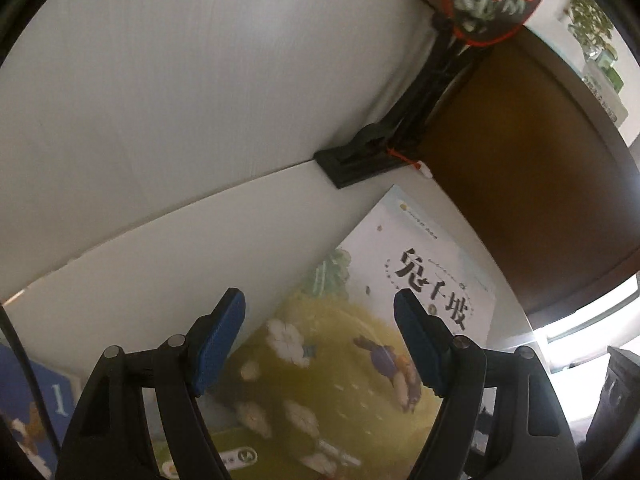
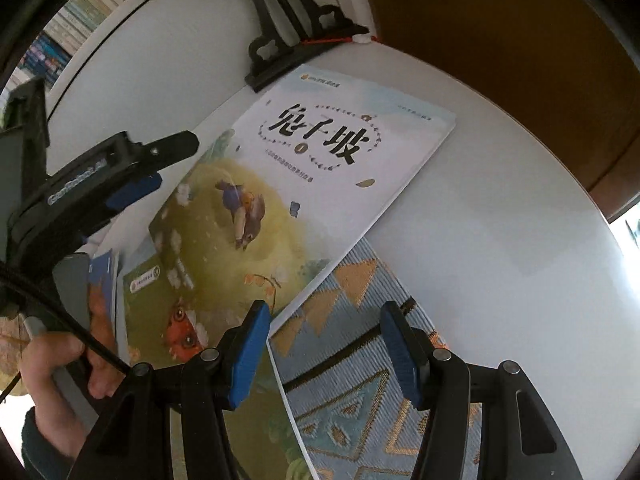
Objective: Organize books
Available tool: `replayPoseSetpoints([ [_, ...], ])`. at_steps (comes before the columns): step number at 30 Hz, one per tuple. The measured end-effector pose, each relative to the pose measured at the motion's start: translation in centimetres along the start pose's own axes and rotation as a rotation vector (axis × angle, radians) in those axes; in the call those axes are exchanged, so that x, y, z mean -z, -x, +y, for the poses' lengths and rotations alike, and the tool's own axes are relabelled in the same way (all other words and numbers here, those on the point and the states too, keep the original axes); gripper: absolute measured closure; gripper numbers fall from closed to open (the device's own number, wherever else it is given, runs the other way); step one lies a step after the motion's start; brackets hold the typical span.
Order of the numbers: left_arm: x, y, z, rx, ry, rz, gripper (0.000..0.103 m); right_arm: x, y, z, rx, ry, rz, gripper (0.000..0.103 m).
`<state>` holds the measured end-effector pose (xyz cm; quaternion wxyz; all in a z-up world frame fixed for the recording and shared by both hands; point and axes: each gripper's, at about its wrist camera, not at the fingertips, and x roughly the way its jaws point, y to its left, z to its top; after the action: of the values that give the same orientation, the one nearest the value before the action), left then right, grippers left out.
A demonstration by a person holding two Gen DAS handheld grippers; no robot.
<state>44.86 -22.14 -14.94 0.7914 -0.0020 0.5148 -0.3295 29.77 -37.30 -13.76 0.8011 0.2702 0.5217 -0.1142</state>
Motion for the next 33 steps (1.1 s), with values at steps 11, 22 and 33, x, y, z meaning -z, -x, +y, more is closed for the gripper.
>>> replayPoseSetpoints([
  [11,0.4,-0.8,-0.2,0.067,-0.014,0.072,0.027,-0.1,-0.8,1.4,-0.001,0.032,-0.049,0.047],
  [22,0.1,0.2,-1.3,0.11,-0.02,0.075,0.026,-0.5,-0.8,0.3,-0.118,0.02,-0.048,0.045],
  [33,3.6,3.3,-0.7,0.229,0.081,0.075,0.018,0.1,0.0,-0.8,-0.138,0.151,-0.021,0.045],
])
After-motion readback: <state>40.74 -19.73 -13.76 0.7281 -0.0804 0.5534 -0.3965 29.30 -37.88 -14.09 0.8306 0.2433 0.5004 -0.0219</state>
